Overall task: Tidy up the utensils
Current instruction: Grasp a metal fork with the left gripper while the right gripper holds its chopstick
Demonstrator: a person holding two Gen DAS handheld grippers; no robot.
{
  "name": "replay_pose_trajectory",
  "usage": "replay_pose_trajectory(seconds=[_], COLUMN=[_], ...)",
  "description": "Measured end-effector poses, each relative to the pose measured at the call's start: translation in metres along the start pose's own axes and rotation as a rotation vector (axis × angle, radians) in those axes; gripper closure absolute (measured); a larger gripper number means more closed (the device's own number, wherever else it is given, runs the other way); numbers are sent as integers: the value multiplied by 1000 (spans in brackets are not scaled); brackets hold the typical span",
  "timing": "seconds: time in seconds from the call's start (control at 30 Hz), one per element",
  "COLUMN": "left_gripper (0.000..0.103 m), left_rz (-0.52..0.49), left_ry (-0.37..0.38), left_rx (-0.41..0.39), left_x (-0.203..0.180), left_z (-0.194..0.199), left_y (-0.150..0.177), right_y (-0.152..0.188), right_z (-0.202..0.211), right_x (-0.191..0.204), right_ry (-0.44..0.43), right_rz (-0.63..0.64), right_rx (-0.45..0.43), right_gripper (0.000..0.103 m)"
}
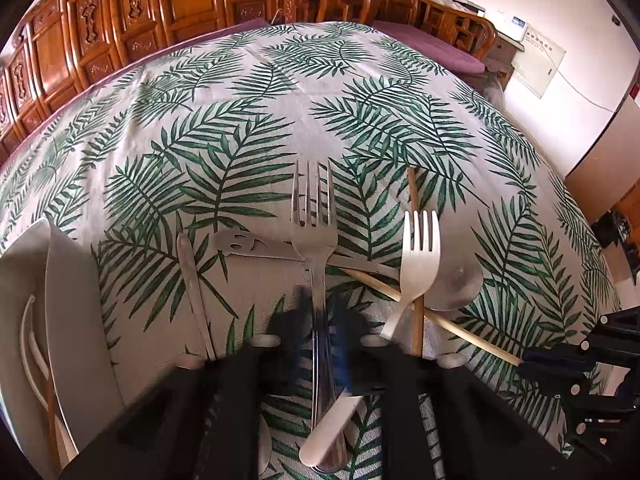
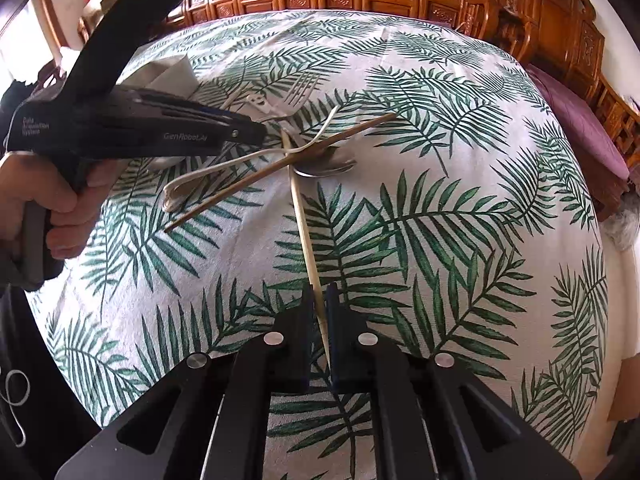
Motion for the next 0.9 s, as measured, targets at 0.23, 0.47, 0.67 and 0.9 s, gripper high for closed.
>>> replay_pose_trajectory(seconds=[0.23, 0.47, 0.67, 0.9], left_gripper=[97, 97, 97, 97], left_rz=[0, 3, 13, 22], left_ry=[-31, -65, -70, -73], left_rx=[-16, -73, -108, -157], left_x=[5, 11, 16, 18], left_z=[12, 41, 65, 100], left_y=[6, 5, 10, 20], right_y=[-17, -41, -41, -27], right_z=[-8, -28, -28, 1], right_x=[4, 26, 31, 34], right_ry=[-19, 24, 29, 9], right_rz=[-1, 84, 116, 77], right_rx=[-18, -17, 8, 7], right_gripper=[77, 76, 97, 98])
Point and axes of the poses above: each gripper's, at about its wrist camera, not at the fingertips, and z roughly against the way its jaws point, x to its left, y to its underside, the point moved 1 cm from there along -z, roughly the way its jaws point, and after that the axes turned 8 degrees about -z, right-handed, at the moved point
